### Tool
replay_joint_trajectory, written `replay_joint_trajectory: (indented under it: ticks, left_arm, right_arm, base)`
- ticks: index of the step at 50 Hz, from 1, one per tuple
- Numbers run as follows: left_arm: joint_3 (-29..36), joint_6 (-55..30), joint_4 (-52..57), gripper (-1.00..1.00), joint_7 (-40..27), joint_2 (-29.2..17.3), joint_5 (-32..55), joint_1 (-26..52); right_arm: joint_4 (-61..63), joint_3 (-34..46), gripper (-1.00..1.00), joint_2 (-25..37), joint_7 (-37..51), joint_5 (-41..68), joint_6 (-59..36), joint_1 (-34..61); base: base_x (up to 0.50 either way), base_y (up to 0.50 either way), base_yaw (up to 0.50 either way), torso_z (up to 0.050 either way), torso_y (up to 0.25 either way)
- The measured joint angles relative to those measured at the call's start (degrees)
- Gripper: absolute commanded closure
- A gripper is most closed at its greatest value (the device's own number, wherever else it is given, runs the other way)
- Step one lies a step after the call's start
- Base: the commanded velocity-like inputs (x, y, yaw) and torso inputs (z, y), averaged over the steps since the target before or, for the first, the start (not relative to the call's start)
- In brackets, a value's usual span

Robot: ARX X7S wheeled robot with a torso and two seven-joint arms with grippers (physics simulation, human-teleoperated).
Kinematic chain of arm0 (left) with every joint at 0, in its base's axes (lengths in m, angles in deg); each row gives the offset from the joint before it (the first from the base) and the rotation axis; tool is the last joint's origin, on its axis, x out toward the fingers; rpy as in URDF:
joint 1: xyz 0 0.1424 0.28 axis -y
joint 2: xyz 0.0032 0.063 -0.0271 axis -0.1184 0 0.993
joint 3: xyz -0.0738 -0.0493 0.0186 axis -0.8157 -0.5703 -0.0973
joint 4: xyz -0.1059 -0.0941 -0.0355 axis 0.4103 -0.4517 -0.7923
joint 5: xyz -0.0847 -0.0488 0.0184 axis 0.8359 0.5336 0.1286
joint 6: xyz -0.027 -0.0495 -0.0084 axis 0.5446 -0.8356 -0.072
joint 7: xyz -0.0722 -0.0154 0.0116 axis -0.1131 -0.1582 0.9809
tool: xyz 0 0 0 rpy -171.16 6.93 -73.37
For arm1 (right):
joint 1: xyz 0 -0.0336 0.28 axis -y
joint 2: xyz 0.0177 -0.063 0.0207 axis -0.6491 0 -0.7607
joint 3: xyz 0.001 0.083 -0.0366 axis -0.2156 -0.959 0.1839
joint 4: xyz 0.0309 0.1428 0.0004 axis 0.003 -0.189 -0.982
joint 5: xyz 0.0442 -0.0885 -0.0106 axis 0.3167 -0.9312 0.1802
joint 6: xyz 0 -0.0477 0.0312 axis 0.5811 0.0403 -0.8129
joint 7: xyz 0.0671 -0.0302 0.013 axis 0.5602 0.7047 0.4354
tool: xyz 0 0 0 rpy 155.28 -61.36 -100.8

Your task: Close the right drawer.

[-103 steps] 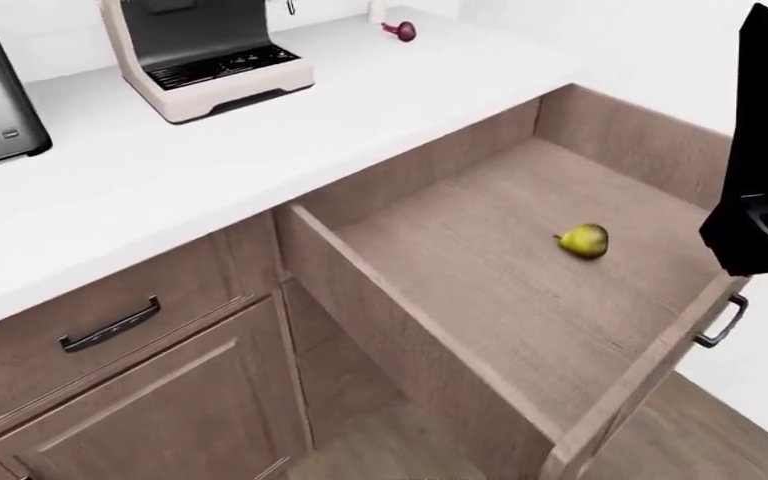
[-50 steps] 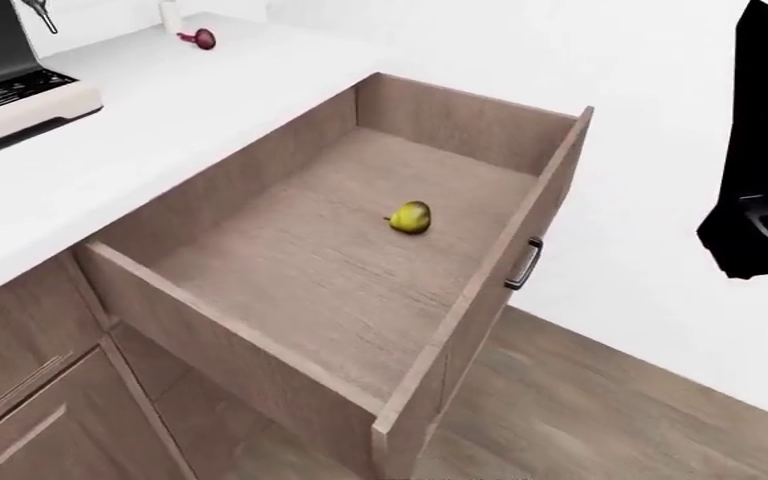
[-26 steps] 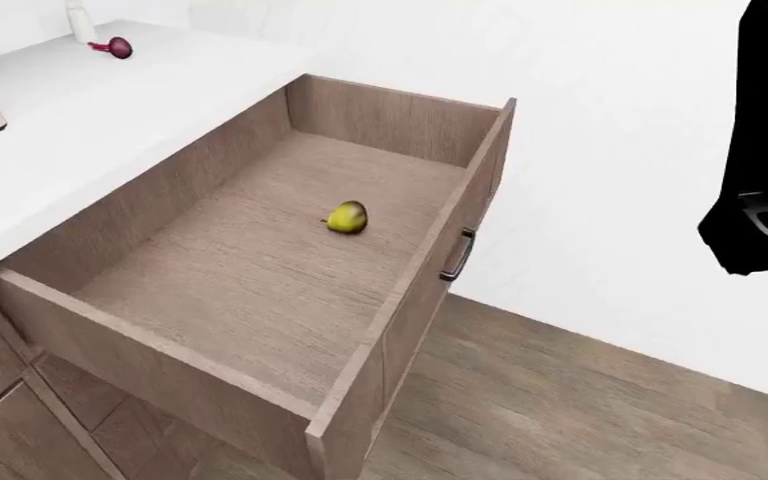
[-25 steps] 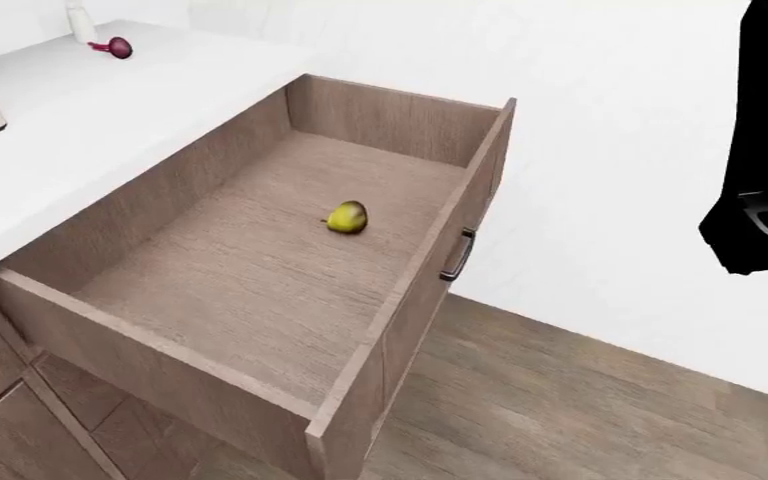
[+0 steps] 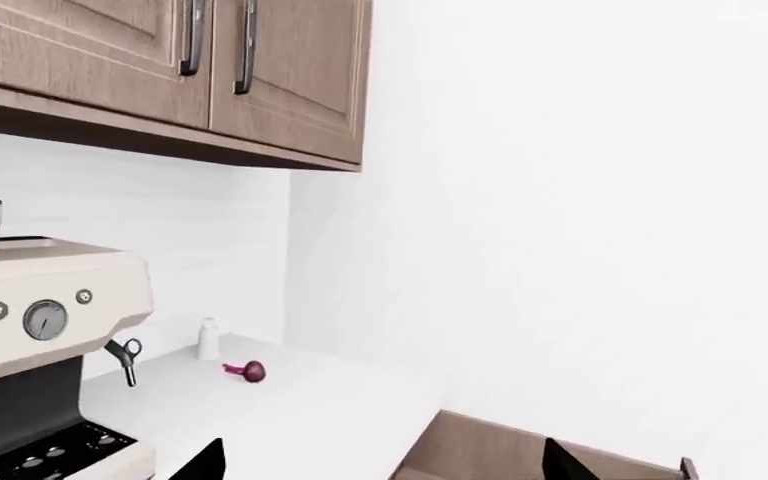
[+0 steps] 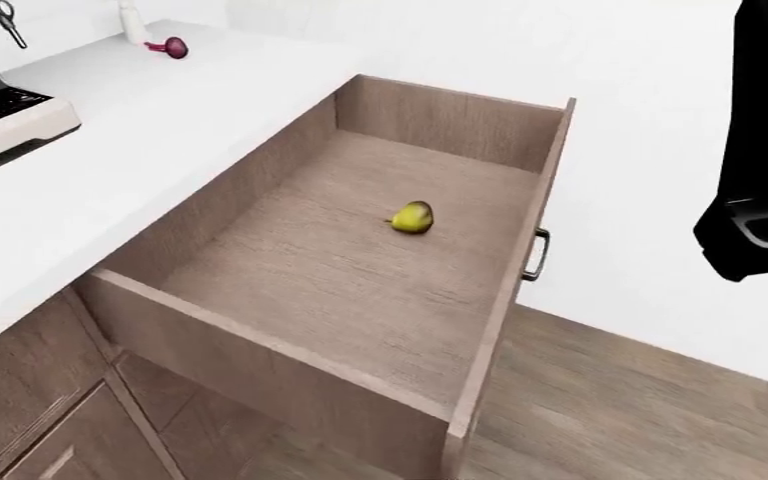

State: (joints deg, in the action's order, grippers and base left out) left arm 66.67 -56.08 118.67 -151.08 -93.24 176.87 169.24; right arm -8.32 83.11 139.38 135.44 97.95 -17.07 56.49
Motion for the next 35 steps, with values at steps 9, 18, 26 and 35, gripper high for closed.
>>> replay_joint_trajectory:
  ticks: [9,18,26,35]
  left_arm:
    - [0.28,0.3,0.15,-1.0,0.05,-0.16,0.11,0.16]
    - [0.54,0.61,0.27,-1.0,0.14,-0.32,0.22,0.29]
    - [0.73,0.85,0.37,-1.0,0.32,-0.41,0.14,0.25]
    - [1.0,1.05,0.3,-1.0,0.47,-0.55,0.08,0.39]
  right_arm:
    - [0.52,-0.58,-1.0,0.51,-0.88,-0.03,1.98,-0.83]
    - [0.69,-0.62,-1.0,0.79,-1.28,0.03,2.67,-0.83]
    - [0.73,-0.57,-1.0,1.0,-1.62,0.01,3.02,-0.77]
    - [0.61,-0.44,-1.0,1.21,-1.84,0.1,3.13,-0.45]
  base:
    - [0.0,0.0,-0.5,0.0,0.0]
    - [0.0,0.0,-0.5,0.0,0.0]
    - [0.0,0.0,-0.5,0.0,0.0]
    - [0.0,0.0,-0.5,0.0,0.0]
